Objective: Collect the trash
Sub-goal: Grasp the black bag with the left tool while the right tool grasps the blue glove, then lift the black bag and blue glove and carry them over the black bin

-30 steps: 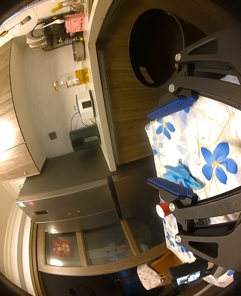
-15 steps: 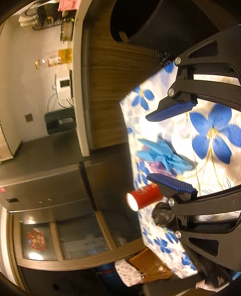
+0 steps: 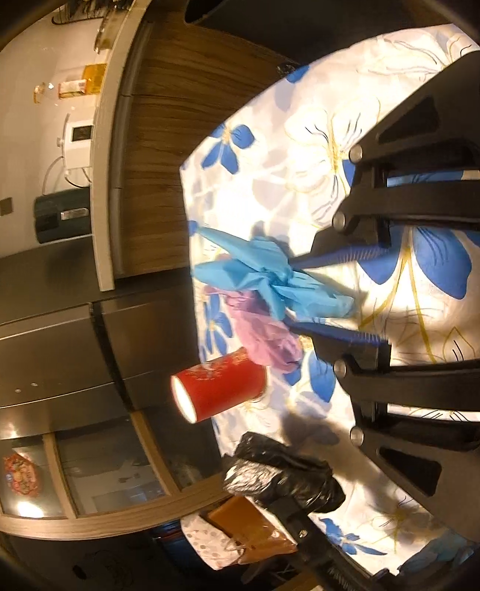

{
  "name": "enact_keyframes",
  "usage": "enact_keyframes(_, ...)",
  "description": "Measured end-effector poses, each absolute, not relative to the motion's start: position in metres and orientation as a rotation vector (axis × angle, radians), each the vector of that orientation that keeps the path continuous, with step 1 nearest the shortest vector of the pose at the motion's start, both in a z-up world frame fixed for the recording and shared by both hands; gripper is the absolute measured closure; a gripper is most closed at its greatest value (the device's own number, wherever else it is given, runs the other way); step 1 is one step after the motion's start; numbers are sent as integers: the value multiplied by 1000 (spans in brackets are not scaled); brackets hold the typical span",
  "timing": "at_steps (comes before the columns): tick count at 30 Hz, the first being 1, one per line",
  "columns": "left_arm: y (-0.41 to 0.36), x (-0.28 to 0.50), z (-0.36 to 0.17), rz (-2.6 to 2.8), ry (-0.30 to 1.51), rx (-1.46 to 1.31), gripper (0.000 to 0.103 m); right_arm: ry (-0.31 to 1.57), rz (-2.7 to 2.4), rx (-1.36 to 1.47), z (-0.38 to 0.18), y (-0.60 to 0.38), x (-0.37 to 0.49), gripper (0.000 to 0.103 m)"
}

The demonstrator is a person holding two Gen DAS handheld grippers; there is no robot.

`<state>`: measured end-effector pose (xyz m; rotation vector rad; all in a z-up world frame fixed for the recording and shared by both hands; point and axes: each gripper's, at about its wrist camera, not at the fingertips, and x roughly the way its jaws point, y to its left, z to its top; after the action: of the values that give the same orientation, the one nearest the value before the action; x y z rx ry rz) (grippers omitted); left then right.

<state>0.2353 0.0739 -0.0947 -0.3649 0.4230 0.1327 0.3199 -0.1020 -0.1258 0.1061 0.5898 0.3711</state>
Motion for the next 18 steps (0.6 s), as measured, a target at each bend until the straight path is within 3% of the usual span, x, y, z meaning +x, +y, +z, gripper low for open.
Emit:
enact_keyframes(2, 75, 236, -95, 133, 428, -365, 103, 605, 382, 104, -127, -100, 322, 91)
enact_keyframes(5, 74, 236, -94, 134, 428, -363, 103, 598, 396, 98, -125, -100, 320, 100)
enact_keyframes(18, 69, 226, -83, 128, 406, -306, 103, 444, 378, 159, -81, -130, 282, 102)
